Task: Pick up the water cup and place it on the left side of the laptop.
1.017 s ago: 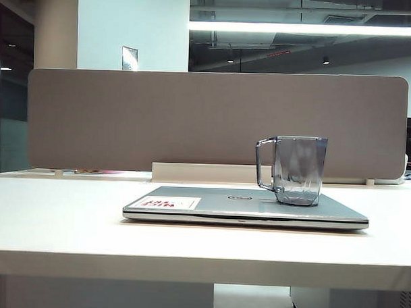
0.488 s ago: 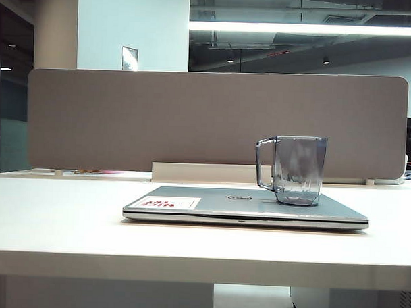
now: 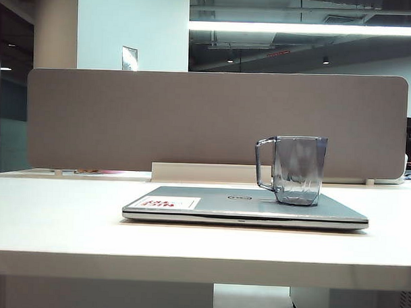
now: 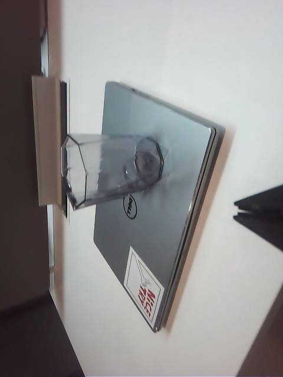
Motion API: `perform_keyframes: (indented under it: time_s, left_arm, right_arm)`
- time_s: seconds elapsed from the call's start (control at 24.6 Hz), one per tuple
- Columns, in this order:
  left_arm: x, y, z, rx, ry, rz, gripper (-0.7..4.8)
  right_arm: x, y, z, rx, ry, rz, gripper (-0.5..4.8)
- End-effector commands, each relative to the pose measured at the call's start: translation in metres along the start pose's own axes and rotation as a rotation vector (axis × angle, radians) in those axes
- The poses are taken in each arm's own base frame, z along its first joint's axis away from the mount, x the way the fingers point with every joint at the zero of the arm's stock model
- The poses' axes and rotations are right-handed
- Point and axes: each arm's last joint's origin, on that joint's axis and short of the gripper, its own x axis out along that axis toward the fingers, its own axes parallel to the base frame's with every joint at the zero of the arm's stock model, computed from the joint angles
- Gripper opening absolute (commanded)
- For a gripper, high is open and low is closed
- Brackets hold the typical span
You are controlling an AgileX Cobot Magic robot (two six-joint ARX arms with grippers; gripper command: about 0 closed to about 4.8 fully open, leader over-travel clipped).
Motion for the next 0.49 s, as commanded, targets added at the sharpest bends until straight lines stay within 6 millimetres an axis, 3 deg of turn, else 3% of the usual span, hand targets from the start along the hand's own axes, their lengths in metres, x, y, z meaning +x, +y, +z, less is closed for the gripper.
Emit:
perform_keyframes:
  time_s: [0.04,0.24,0.49]
  left_arm:
    - [0.000,-0.002,0.002,0.002,-0.012,-0.067,-0.06]
    - [-0.001,-0.005,0.008,-0.018,-0.067,-0.150,-0.06]
    - [-0.005,-0.006,0.031,-0.066,-0.144,-0.163,-0.06]
  right_arm:
    - [0.000,0.000,0.000,-0.004,-0.007,0.011,-0.05]
    - [0.000,0.000,0.000,-0.004,-0.008,0.010,-0.05]
    - [0.000,0.000,0.000,-0.004,-0.008,0.010,-0.05]
